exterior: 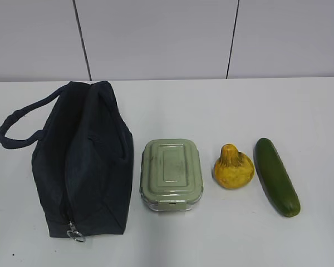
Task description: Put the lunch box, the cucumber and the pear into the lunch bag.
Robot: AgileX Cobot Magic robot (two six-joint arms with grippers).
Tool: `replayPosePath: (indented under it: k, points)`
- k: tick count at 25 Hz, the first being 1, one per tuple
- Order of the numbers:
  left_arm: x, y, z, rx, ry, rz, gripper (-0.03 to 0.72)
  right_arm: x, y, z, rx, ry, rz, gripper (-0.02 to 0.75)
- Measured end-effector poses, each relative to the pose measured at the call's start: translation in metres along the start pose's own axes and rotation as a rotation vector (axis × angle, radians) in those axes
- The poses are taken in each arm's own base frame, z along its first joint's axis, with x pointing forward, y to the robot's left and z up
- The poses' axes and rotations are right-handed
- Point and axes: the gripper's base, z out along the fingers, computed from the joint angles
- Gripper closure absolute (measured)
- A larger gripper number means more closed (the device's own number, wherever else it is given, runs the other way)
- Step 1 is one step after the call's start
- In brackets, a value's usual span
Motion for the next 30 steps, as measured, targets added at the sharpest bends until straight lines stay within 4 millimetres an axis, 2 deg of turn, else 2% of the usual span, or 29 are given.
replayPosePath:
  k: [8,12,17,23,26,30]
  points:
    - [0.000,0.000,0.000,0.000,0.000,0.000,0.450,0.000,0.000,0.001,0.000,0.005,0.000,0.267]
    - [0.000,0.000,0.000,0.000,0.000,0.000,0.450,-0.013,-0.001,0.002,-0.006,0.047,-0.001,0.267]
    - [0.000,0.000,0.000,0.000,0.000,0.000,0.450,-0.042,-0.003,0.011,-0.013,0.112,-0.005,0.267]
    - [0.000,0.000,0.000,0.000,0.000,0.000,0.450,-0.087,-0.007,0.022,-0.017,0.129,-0.006,0.267]
    - [0.000,0.000,0.000,0.000,0.000,0.000,0.450,-0.110,-0.006,0.034,-0.048,0.176,0.010,0.267]
    - [0.000,0.000,0.000,0.000,0.000,0.000,0.450,-0.139,-0.002,0.062,-0.112,0.259,0.050,0.267]
